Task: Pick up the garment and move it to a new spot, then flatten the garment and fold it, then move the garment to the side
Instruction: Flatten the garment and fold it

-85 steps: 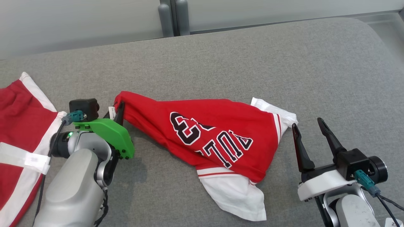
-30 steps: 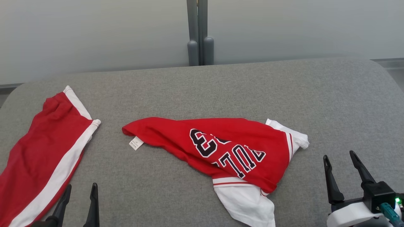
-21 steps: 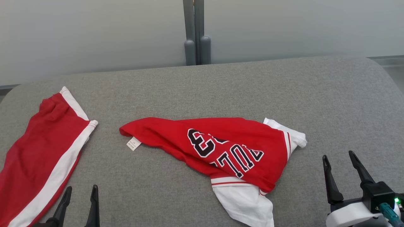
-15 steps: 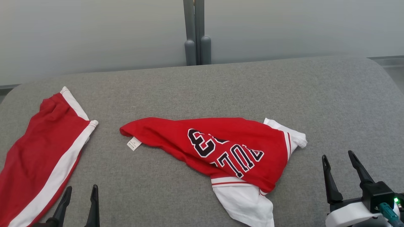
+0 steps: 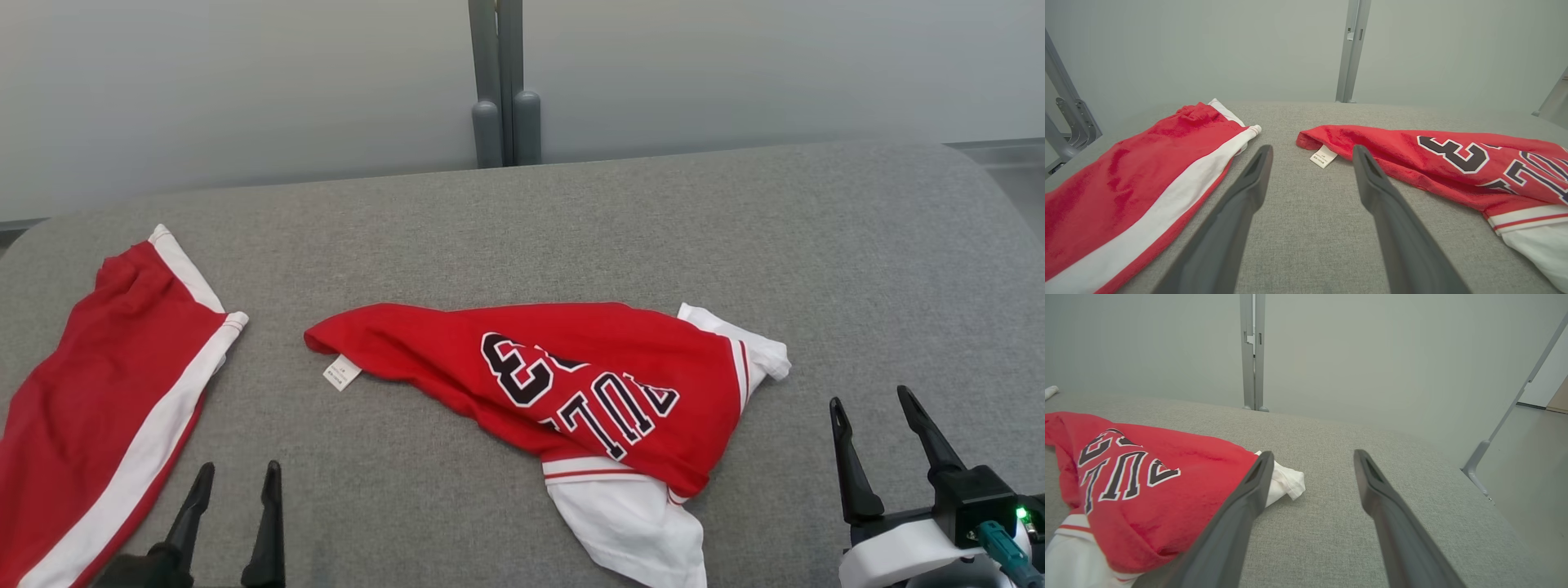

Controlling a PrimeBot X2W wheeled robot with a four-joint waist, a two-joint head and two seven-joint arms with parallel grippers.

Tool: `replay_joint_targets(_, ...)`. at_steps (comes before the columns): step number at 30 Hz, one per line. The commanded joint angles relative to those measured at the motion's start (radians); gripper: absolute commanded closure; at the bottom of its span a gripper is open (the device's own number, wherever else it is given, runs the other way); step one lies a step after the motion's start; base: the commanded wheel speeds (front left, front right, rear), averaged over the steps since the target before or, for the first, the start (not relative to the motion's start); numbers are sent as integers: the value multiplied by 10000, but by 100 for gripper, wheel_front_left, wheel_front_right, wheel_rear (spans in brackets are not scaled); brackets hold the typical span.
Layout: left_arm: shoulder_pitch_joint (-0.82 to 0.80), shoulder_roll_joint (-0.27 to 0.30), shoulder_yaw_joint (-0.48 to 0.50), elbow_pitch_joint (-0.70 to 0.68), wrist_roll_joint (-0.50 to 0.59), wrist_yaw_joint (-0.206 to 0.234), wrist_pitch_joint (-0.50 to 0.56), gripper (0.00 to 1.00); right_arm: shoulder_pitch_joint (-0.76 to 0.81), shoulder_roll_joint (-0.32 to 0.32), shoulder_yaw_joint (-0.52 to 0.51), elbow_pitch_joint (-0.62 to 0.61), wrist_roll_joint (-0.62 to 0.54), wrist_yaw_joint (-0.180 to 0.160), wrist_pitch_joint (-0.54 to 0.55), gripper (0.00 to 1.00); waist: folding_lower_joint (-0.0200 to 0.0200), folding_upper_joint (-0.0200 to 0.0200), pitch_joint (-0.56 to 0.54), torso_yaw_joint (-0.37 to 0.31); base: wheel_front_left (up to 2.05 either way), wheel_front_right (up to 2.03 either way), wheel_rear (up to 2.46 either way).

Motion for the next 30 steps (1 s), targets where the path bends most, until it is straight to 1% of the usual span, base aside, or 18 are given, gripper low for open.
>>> replay_joint_targets(1,-410,-77,-233,170,-48,-31,-2,0,-130,-35,18,13,85,-14,-35,0,0,0,56,-28,0,0,0)
replay_joint_targets(3,-762,-45,-610,629,-71,-31,-1,0,-189,-35,71,13,77,-14,-34,0,0,0,129,-70,0,0,0)
replay_joint_targets(4,-762,-45,-610,629,-71,-31,-1,0,-189,-35,71,13,77,-14,-34,0,0,0,129,-70,0,0,0)
replay_joint_targets(9,-2164,-15,-1265,2291,-380,-30,11,0,-474,-110,325,61,106,-14,-35,0,0,0,326,-385,0,0,0)
replay_joint_targets(12,-3150,-56,-1317,3336,-800,-19,272,0,-699,-140,458,24,127,-14,-35,0,0,0,503,-656,0,0,0)
replay_joint_targets(14,-3695,-169,-1228,4136,-1291,-17,709,0,-792,-134,509,4,140,-14,-35,0,0,0,624,-854,0,0,0)
replay_joint_targets(15,-3974,-103,-1305,4453,-1366,-19,945,0,-846,-125,558,-10,144,-14,-35,0,0,0,689,-969,0,0,0)
replay_joint_targets(18,-4753,-190,-1240,5267,-2272,-19,1606,0,-982,-85,581,-30,127,-14,-34,0,0,0,867,-1330,0,0,0)
replay_joint_targets(20,-5111,-99,-1135,5747,-2691,-19,1922,0,-1006,-52,534,-34,129,-14,-35,0,0,0,948,-1554,0,0,0)
replay_joint_targets(22,-5421,-1,-1069,6146,-2988,-19,2036,0,-1005,-19,506,-27,128,-14,-34,0,0,0,1021,-1752,0,0,0)
replay_joint_targets(25,-5741,2,-1022,6733,-3353,-19,2275,0,-974,14,464,-44,107,-14,-34,0,0,0,1108,-1999,0,0,0)
replay_joint_targets(29,-6030,80,-950,7363,-3769,-19,2357,0,-996,53,424,-77,119,-14,-34,0,0,0,1217,-2171,0,0,0)
replay_joint_targets(30,-6095,86,-996,7460,-3836,-19,2331,7,-1027,63,418,-80,118,-14,-34,0,0,0,1244,-2190,0,0,0)
